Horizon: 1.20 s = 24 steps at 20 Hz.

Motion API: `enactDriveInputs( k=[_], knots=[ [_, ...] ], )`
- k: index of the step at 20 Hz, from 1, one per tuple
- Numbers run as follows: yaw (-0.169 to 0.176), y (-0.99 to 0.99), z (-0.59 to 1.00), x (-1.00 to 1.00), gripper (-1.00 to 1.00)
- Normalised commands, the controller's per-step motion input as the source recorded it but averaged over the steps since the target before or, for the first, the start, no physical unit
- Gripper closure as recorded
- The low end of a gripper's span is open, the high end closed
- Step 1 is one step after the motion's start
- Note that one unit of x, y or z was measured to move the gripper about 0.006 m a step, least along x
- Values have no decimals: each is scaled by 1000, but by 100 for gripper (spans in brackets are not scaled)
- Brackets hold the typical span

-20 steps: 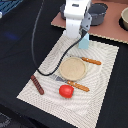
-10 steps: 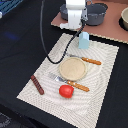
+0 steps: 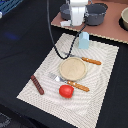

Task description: Interact with the objects in diverse but meaningful ways.

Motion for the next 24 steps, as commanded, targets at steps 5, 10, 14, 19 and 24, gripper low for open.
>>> enactDriveInputs(
  k=[5,10,14,19,24],
  knots=[
    [62,-77,-489,-118,100],
    [56,-66,-498,-164,100],
    [41,-57,-459,-178,100],
    [35,-70,-446,-204,100],
    [28,-78,-358,-197,100]
  ],
)
